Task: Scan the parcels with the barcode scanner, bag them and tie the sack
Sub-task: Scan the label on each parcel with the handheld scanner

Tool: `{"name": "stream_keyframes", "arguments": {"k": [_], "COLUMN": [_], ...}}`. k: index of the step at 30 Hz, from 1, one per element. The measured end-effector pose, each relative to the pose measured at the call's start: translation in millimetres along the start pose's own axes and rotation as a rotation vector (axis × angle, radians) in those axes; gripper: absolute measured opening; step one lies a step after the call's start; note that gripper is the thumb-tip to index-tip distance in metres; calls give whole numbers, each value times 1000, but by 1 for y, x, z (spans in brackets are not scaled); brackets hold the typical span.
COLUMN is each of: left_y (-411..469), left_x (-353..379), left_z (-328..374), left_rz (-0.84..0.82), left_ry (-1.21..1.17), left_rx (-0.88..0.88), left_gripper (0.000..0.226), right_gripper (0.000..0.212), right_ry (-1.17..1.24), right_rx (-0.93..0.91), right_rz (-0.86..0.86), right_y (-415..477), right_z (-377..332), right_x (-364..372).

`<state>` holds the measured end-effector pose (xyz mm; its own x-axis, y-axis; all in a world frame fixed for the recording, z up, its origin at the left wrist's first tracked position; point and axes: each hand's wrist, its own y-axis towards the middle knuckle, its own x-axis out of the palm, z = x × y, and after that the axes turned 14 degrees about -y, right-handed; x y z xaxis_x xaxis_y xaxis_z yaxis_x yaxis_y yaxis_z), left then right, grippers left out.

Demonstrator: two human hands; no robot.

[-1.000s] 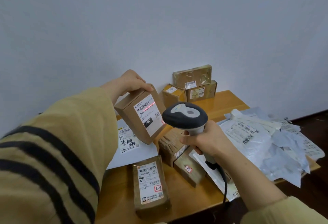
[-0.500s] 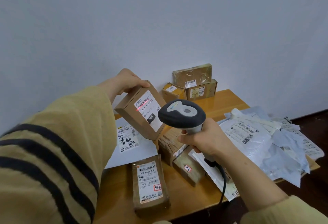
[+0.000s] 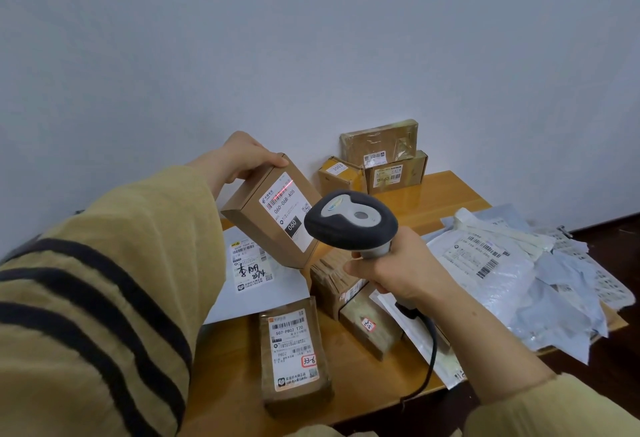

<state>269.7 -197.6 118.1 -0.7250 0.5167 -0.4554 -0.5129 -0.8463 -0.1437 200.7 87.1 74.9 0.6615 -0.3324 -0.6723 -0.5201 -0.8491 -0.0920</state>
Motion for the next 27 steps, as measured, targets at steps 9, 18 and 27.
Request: {"name": "stream_keyframes", "arguments": {"k": [9,18,27], "left_y": [2,6,-1], "left_x": [-7,-7,-15], "left_z": [-7,-10,-22], "left_rz": [24,28,63], "left_ry": [-20,-25,-201], "left_rx": [-26,-34,-134], "left_gripper": [47,50,39], "right_gripper": [15,18,22], "right_ry": [-15,-52,173], "right_rx": [-19,-42,-4], "right_rz": [-16,-44,-80], "right_y": [3,7,14], "right_z": [-3,-4,2], "right_x": [1,0,4]}}
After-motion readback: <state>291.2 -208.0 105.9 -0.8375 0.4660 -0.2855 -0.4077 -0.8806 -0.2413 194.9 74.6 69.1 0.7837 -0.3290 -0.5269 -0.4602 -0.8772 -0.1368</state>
